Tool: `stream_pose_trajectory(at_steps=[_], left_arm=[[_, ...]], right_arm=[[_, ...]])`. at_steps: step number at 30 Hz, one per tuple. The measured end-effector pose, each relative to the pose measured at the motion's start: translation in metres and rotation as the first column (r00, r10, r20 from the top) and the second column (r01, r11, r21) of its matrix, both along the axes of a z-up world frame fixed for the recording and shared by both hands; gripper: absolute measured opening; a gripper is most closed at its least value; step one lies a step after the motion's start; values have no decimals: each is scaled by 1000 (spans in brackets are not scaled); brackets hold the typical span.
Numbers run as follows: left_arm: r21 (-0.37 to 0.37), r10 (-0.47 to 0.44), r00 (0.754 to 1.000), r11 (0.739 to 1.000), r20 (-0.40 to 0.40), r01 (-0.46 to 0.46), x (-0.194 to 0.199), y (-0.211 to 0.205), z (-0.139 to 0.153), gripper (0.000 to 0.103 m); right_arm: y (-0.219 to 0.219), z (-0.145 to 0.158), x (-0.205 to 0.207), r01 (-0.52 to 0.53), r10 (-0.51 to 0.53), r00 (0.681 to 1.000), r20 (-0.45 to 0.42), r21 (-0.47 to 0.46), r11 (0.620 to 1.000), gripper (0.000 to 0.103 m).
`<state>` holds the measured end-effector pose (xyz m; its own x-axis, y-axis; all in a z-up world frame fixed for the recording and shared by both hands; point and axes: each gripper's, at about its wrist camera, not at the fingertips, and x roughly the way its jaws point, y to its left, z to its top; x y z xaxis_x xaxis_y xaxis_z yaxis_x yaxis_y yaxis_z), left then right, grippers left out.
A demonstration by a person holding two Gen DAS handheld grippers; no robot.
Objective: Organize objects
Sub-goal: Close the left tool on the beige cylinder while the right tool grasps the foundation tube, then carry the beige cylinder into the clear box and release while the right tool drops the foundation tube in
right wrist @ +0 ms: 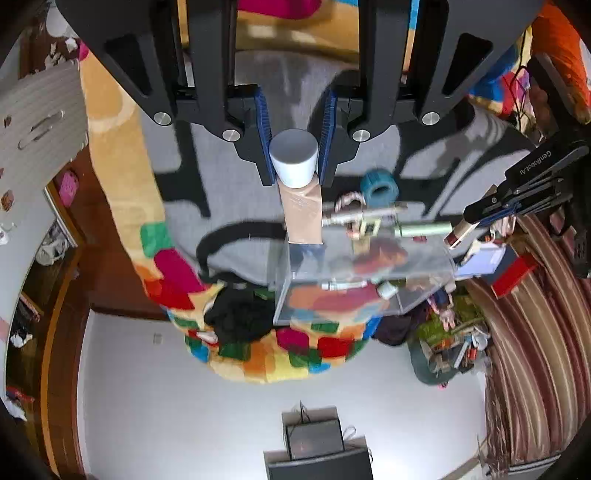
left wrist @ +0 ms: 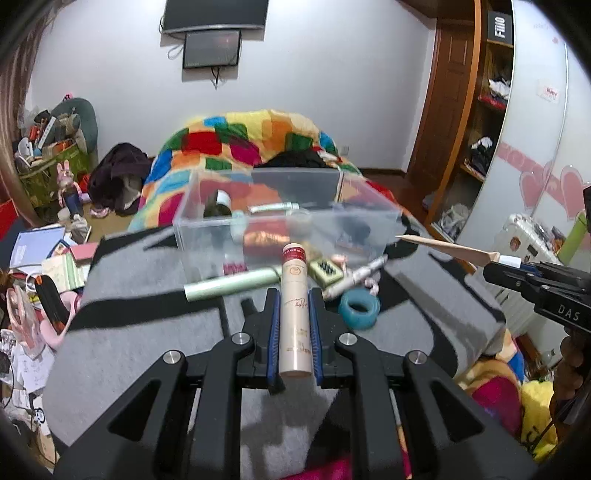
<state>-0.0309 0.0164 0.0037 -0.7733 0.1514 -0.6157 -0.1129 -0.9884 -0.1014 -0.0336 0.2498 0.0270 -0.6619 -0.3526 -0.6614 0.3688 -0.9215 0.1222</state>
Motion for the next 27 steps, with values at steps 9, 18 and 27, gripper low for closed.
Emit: stream_pose_trajectory(at_steps=[9,18,27], left_arm=[[33,35,998,999,-55,-33,-18,-11,28,14],[45,76,996,996,-41,-74,-60,-23,36,14],[25,86,996,996,25,-87,-107,-25,24,14]], right_arm=[[-17,31,-22,-24,21,994,-104,-28,999,21],[-47,29,-65,-82,78,994,-76,-57,995,21],[-81,10,-108,-116,115,993,-23,-68,991,21]])
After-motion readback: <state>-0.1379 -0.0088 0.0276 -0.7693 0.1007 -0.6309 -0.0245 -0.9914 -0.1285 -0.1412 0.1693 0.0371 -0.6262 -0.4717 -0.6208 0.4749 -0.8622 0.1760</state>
